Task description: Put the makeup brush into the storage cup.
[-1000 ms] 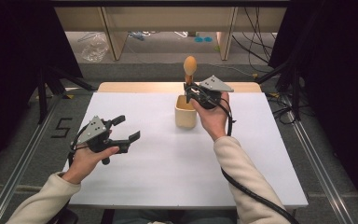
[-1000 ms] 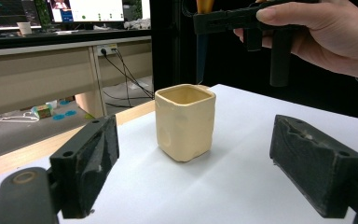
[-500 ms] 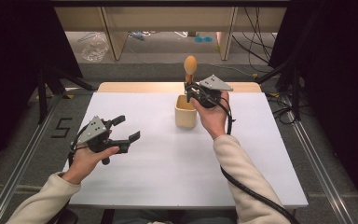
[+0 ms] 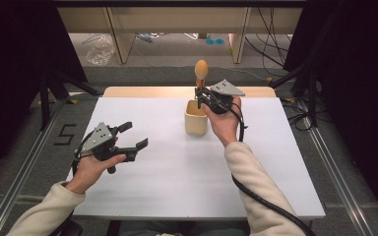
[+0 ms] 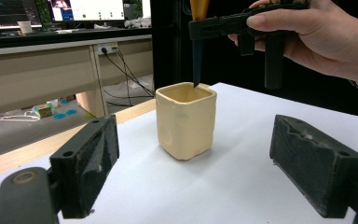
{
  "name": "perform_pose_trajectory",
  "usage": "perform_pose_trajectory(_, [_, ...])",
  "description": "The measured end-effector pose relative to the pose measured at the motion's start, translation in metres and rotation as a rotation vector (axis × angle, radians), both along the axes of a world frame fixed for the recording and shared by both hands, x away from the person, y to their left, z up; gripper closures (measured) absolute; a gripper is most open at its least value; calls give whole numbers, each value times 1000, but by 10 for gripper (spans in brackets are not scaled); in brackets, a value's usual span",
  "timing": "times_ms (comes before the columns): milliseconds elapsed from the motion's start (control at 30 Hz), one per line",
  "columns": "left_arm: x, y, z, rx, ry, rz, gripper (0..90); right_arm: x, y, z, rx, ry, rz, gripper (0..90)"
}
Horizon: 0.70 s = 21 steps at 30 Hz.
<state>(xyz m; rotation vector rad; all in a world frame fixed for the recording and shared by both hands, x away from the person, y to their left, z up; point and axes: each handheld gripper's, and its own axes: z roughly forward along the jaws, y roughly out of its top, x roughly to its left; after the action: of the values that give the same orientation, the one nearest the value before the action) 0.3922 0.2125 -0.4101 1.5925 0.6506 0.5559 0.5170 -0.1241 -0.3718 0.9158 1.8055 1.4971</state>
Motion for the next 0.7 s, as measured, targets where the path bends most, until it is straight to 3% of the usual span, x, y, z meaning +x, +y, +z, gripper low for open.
perform_pose_trajectory(700, [0,0,0,3,1,1,155,5,0,-7,-3,19,-12,754])
